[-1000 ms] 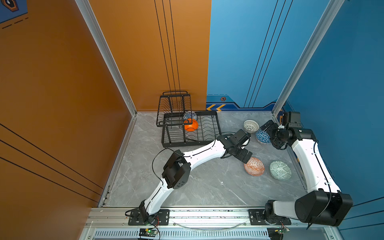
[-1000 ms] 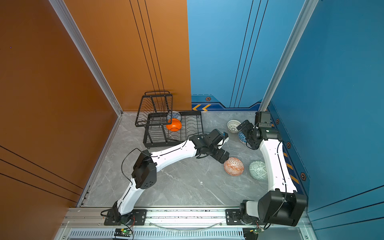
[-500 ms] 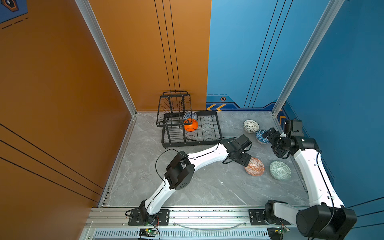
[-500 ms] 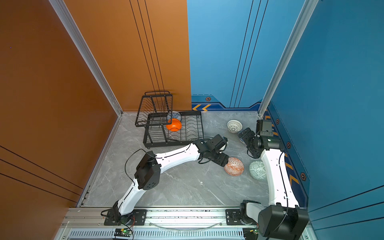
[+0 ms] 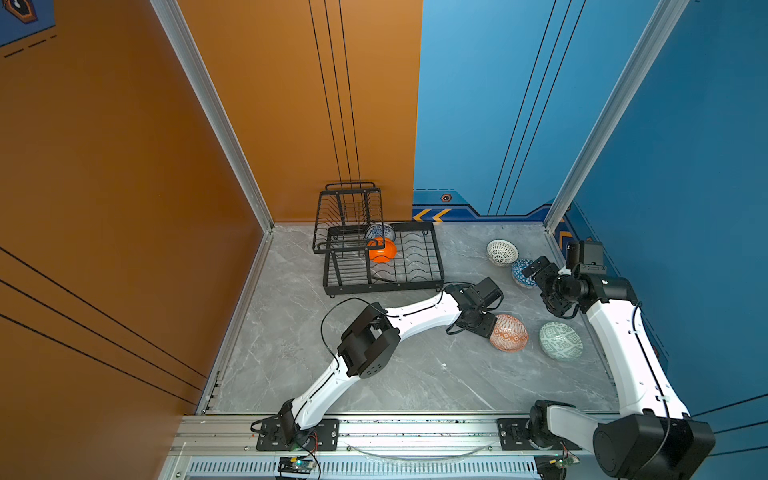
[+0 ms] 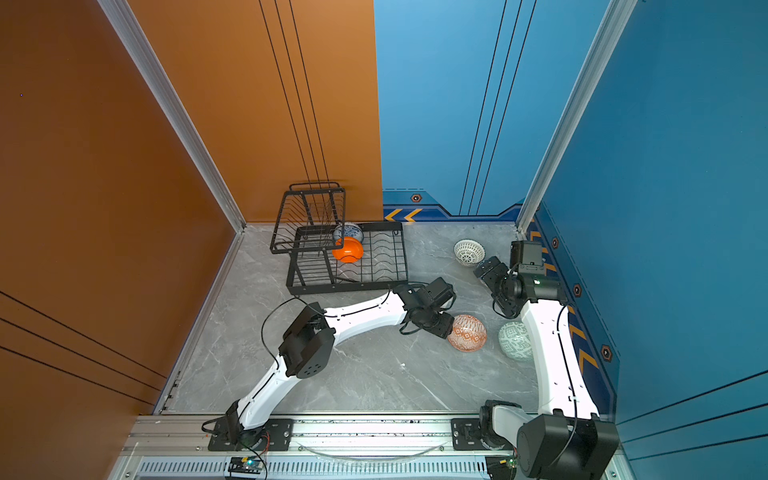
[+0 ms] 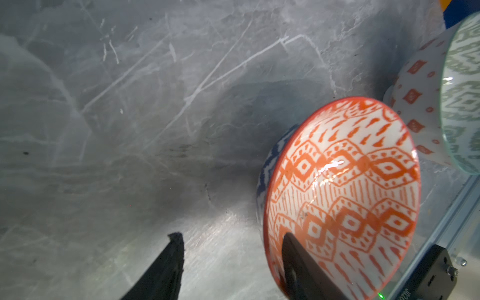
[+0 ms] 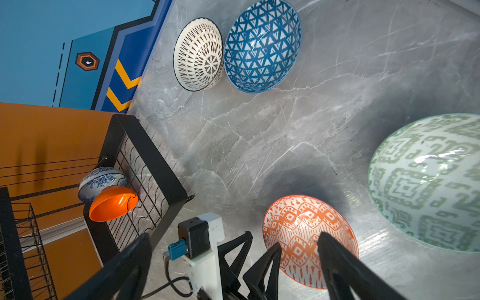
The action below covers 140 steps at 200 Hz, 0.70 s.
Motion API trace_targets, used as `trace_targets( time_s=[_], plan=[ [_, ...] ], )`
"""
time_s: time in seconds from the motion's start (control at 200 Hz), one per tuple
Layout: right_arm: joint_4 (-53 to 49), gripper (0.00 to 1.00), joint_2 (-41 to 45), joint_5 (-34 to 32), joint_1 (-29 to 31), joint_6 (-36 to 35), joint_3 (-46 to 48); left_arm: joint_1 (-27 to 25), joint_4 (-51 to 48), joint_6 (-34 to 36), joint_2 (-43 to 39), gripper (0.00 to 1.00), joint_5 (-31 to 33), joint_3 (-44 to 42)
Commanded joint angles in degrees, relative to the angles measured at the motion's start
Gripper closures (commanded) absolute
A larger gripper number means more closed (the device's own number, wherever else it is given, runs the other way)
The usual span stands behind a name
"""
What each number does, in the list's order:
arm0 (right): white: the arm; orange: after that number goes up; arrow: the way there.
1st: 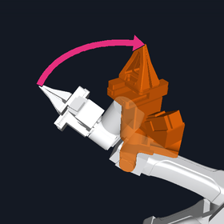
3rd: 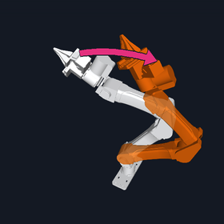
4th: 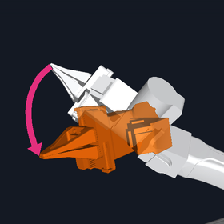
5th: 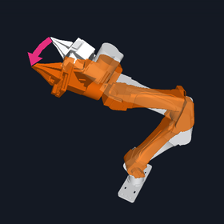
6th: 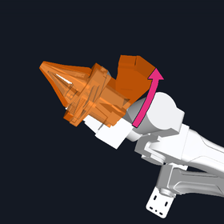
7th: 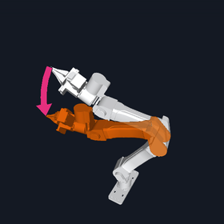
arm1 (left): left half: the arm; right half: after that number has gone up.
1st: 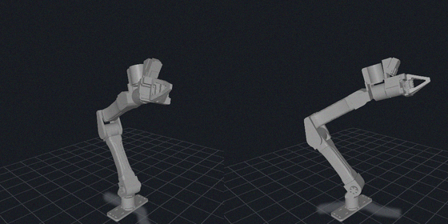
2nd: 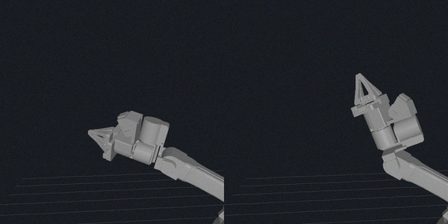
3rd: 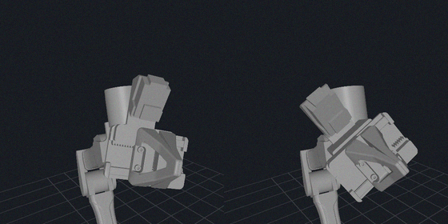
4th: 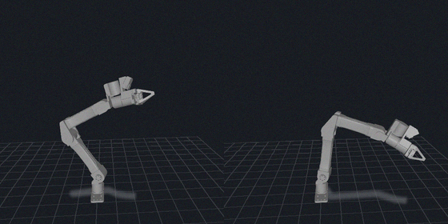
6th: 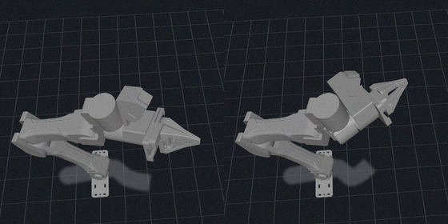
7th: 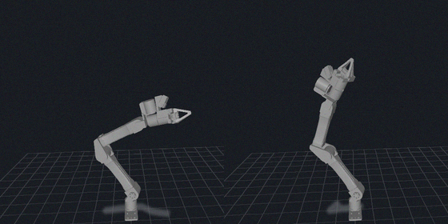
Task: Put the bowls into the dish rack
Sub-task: 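Reach the left gripper to the orange-and-blue ikat bowl while the right arm moves aside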
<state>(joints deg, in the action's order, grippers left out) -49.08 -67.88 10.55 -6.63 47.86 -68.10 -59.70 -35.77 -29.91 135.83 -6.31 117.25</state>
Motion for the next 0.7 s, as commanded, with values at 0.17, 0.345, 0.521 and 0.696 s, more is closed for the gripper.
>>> trace_targets(
  time_s=[0.17,0.345,0.521,0.696],
  plan=[
    [-1.41,0.0,0.9,0.27,0.83,0.57,1.36,-0.81,-0.88,-0.68,2.15,0.48,-1.33,3.31],
    [-1.46,0.0,0.43,-0.38,1.18,0.66,0.38,-1.39,-0.79,-1.01,2.52,0.54,-1.6,3.4],
    [-1.41,0.0,-0.17,-0.44,1.18,1.26,-0.81,-1.47,-0.55,-1.64,3.04,0.64,-1.8,3.82],
    [-1.45,0.0,0.55,-0.46,0.86,2.24,0.13,-0.88,-0.58,-2.95,2.53,0.81,-3.83,3.37]
  ],
)
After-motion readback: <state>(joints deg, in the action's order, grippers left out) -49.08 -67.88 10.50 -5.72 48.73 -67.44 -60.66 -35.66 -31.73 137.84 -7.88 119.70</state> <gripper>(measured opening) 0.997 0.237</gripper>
